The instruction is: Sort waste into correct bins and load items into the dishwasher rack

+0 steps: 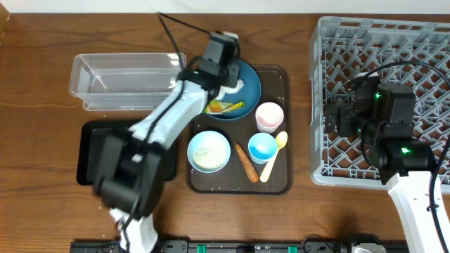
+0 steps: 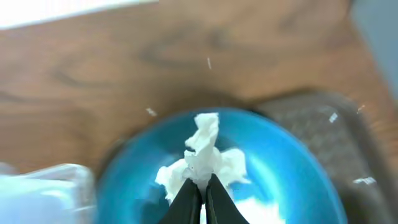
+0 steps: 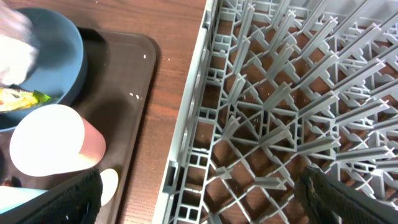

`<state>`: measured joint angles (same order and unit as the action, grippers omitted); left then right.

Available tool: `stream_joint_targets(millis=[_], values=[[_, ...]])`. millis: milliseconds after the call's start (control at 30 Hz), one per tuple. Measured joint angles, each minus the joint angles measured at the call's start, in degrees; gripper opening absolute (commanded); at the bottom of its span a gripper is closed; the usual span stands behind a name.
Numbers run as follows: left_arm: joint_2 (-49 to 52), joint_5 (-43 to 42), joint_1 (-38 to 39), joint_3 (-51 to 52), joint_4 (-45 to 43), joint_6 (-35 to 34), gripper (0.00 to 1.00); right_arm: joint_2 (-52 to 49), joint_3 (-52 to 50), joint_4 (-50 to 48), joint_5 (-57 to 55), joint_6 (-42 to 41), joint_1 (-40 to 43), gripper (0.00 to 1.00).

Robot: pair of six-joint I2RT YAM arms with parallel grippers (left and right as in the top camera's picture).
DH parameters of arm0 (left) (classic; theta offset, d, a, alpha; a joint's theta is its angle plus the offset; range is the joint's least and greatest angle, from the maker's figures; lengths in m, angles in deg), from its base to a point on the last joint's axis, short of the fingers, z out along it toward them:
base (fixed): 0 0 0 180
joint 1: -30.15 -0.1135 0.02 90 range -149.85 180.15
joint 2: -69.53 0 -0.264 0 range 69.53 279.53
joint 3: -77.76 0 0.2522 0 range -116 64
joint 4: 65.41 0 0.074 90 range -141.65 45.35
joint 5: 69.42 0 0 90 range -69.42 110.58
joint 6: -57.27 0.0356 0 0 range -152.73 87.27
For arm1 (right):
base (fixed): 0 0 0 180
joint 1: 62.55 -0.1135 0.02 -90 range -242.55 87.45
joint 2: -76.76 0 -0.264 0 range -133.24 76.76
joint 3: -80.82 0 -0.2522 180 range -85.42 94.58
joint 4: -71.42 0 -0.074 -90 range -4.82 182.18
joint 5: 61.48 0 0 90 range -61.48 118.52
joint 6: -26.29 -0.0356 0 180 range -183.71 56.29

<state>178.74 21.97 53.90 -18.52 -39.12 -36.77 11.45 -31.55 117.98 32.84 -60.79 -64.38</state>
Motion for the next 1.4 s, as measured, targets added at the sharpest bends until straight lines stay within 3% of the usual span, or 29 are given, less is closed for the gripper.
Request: stream_joint_targets(millis=[267, 600, 633, 767, 800, 1067, 1400], values=[[-14.60, 3.80, -6.95, -0.02, 9.22, 0.02, 0.06, 0.00, 0.07, 0.00, 0.00, 0.00, 0.00, 0.99], [-15.96, 5.05, -19.08, -0.02, 14.69, -0.46, 0.08, 0.00, 0.09, -0.02, 0.00, 0.00, 0.00, 0.99], [-15.74, 5.05, -19.69, -0.02, 14.71, -0.44, 0.14, 0.00, 0.09, -0.02, 0.00, 0.00, 0.00, 0.99], [-13.90, 5.01, -21.05, 0.00, 15.17, -0.63, 0.68, 0.00, 0.09, 0.00, 0.00, 0.02, 0.00, 0.99], [-13.49, 4.87, -21.07, 0.04, 15.15, -0.61, 0.70, 0.00, 0.09, 0.04, 0.00, 0.02, 0.00, 0.99], [-13.16, -5.84, -19.41, 0.33, 13.00, -0.85, 0.72, 0.00, 0.09, 0.11, 0.00, 0.00, 0.00, 0.99], [-10.49, -13.22, -9.18, 0.33, 13.60, -0.85, 0.72, 0.00, 0.09, 0.20, 0.00, 0.00, 0.00, 0.99]])
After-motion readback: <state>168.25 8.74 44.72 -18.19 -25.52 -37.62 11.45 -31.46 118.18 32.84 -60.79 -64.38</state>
